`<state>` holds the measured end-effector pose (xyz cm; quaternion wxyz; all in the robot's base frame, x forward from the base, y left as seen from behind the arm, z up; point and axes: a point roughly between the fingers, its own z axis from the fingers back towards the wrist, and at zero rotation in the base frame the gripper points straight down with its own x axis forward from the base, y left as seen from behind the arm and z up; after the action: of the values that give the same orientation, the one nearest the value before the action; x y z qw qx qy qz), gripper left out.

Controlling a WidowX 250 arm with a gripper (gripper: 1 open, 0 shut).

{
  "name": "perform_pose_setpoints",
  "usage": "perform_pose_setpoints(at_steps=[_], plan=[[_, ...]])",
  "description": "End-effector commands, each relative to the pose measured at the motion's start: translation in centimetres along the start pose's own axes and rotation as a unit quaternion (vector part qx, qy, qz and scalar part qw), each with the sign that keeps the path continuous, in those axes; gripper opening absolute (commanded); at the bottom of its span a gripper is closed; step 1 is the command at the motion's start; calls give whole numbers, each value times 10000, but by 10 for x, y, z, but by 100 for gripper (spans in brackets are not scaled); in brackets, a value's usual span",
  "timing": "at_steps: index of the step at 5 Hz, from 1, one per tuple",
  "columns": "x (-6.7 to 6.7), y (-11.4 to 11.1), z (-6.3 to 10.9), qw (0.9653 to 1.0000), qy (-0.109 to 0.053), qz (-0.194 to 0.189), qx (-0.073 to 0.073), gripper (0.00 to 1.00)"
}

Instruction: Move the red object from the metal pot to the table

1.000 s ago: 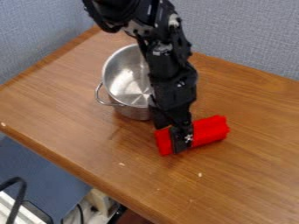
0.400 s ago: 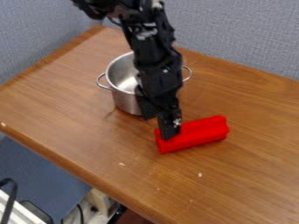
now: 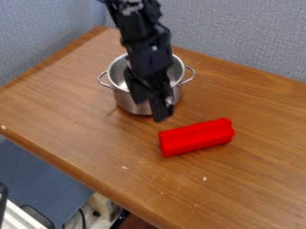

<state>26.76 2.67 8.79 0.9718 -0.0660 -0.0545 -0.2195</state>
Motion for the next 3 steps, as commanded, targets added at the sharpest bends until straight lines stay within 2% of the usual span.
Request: perform_pose_setpoints(at_steps=[1,3], plan=[[6,8,34,9990,-343,-206,175,100],[-3,5,20,9986,-332,202,368,100]])
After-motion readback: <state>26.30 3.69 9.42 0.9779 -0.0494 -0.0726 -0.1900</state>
